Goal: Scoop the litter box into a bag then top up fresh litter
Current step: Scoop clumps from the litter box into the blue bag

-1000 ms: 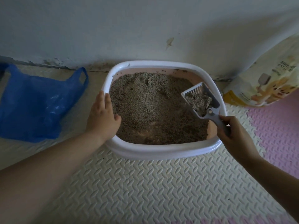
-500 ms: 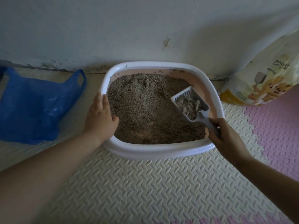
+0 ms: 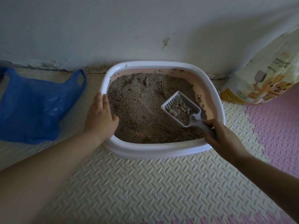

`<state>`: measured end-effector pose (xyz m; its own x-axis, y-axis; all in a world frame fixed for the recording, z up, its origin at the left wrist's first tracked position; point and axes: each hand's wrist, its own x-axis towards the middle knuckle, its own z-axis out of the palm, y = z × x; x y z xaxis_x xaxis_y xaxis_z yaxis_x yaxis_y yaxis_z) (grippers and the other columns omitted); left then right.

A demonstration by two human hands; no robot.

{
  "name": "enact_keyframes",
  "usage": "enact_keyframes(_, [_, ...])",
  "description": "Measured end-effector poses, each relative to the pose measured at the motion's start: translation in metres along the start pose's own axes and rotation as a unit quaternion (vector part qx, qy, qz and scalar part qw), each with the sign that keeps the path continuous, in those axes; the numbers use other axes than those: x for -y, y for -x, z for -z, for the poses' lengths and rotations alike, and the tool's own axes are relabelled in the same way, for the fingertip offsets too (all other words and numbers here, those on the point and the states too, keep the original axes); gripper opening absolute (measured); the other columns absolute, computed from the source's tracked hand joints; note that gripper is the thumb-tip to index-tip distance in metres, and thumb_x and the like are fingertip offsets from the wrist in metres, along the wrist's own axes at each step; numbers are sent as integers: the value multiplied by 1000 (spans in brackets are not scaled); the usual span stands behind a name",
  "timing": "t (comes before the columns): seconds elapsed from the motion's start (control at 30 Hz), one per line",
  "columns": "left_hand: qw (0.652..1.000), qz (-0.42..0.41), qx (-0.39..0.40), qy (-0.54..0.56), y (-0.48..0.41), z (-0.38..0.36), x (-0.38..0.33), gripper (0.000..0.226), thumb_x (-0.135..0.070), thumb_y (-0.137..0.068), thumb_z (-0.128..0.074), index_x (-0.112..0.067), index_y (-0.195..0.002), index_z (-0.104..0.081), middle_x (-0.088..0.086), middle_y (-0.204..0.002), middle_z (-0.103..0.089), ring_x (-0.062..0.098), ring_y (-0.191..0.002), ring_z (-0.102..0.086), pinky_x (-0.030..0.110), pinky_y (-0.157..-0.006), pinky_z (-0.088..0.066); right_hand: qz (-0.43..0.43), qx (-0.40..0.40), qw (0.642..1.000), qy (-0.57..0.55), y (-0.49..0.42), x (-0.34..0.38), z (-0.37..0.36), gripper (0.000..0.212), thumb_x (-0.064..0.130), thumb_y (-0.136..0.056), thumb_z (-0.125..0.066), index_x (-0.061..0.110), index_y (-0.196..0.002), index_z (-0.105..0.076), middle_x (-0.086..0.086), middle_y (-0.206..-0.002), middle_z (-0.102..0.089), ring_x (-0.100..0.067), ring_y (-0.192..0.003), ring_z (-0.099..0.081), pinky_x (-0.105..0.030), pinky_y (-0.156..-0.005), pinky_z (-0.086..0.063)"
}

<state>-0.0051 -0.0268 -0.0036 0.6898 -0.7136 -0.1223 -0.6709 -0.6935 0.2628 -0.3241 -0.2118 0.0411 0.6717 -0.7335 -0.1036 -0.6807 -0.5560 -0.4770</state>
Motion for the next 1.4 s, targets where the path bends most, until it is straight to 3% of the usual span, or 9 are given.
enact_keyframes(0.2, [1000,1,1,0,1,1,-2,76,-33,-95,-43,-6,-152,1,12,-159,12,30,-147,2,42,-118,-14,15,19,999,22,3,9,-11,29,21,-92,-53,20,-120,-50,10,-100,-58,-4,-69,-55,-18,-55,-41])
enact_keyframes(0.37, [1000,-1,3,-3,1,1,-1,77,-33,-95,-43,-5,-151,0,13,-159,11,30,-147,1,43,-118,-15,36,-23,998,36,-4,10,-8,30,20,-91,-56,17,-120,-51,9,-108,-59,-12,-74,-56,-27,-60,-42])
enact_keyframes(0.43, [1000,-1,3,-3,1,2,-1,77,-33,-95,-43,-5,-151,0,14,-159,11,30,-147,2,43,-119,-14,29,-34,999,30,-3,11,-8,30,19,-91,-56,16,-120,-51,13,-105,-54,-11,-74,-54,-25,-59,-40])
enact_keyframes(0.53, [1000,-4,0,-3,1,2,-1,76,-31,-94,-43,-4,-151,-1,14,-159,9,30,-147,2,42,-119,-13,52,-25,997,42,-2,9,-10,30,18,-91,-57,16,-120,-51,8,-109,-59,-9,-72,-53,-18,-55,-36])
enact_keyframes(0.7, [1000,-1,2,5,2,3,-1,76,-31,-95,-43,-5,-151,0,13,-159,10,30,-147,1,43,-119,-13,50,-2,997,55,-2,7,-14,33,22,-91,-55,18,-123,-49,4,-114,-61,-10,-73,-54,-23,-58,-38])
enact_keyframes(0.83, [1000,-1,2,14,3,3,-2,75,-31,-95,-42,-5,-151,0,13,-159,11,28,-147,2,42,-119,-14,54,-8,997,46,-10,17,-11,32,19,-90,-57,17,-122,-51,3,-107,-60,-12,-76,-55,-21,-59,-40])
enact_keyframes(1.1, [999,-2,-7,50,5,1,-1,73,-31,-96,-40,-7,-152,0,10,-159,12,26,-147,2,41,-118,-18,62,100,987,110,-73,67,-42,22,24,-92,-52,19,-113,-51,4,-82,-50,-10,-62,-46,-24,-50,-32])
enact_keyframes(1.27, [997,-10,-15,75,4,0,1,72,-29,-96,-40,-6,-152,0,11,-159,12,25,-147,3,39,-119,-15,75,93,988,93,-109,104,-69,22,23,-92,-50,14,-112,-51,-3,-90,-52,-16,-64,-48,-28,-49,-33])
enact_keyframes(1.4, [996,-14,-21,91,3,-3,3,73,-29,-96,-40,-6,-152,0,10,-159,12,24,-147,2,36,-119,-14,97,139,978,124,-125,124,-82,20,24,-94,-50,14,-111,-50,-4,-88,-54,-17,-64,-50,-29,-51,-37])
